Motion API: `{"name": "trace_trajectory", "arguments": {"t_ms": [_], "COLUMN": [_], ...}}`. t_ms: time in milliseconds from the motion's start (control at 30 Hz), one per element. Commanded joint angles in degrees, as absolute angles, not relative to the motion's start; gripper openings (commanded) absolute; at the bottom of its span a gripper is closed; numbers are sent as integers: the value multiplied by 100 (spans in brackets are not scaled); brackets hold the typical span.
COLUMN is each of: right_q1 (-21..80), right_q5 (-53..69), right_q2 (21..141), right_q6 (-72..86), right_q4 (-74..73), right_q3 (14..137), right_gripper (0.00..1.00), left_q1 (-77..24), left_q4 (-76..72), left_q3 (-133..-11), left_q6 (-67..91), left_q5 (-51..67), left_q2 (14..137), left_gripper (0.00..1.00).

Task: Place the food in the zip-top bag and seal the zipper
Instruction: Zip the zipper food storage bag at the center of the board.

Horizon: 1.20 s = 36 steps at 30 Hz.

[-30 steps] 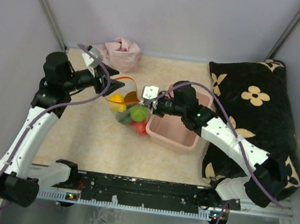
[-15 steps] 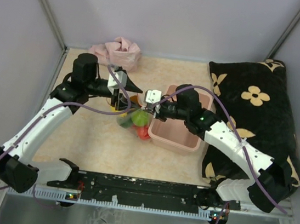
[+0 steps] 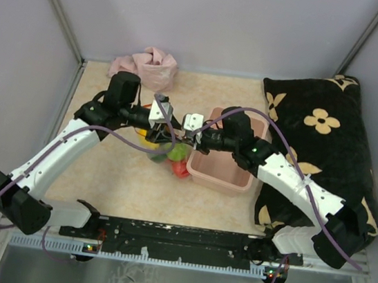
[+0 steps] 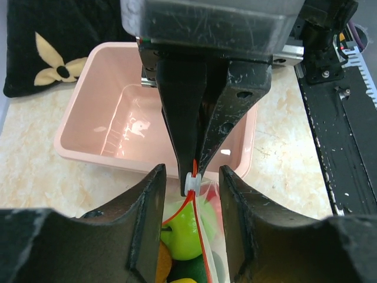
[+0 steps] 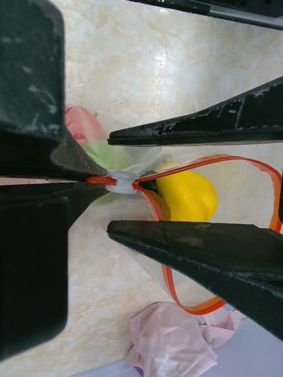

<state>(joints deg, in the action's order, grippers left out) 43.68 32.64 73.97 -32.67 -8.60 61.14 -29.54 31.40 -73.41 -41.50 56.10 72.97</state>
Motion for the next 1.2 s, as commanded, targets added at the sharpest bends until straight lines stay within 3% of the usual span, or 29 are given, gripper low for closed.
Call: {"name": "trace_trajectory", "arguments": {"t_ms": [0,200,633,1167], "right_q1": [4333,4330,4324,4105], "right_q5": [3417,3445,3375,3642], "right_q2": [7283,7320,7392,7375], "right_q6": [-3175,-3181,-3242,-3318], "right_q4": [-485,-530,-723,-1241], "right_q3": [6256,6291,6332,6371], "right_gripper": [0,0,0,0], "left_q1": [-2989,-3002,-3005,-2996], "left_q4": [3439,3601,3741,3970], "left_q3": [-7464,-7518,-7619,-7393], "left_q6": [-4461,-4543,-4645,-4485], "left_q5": [5541,5487,5406,4428], "left_q2": [7371,7456,7445,6948], "left_gripper": [46,43,13,4]}}
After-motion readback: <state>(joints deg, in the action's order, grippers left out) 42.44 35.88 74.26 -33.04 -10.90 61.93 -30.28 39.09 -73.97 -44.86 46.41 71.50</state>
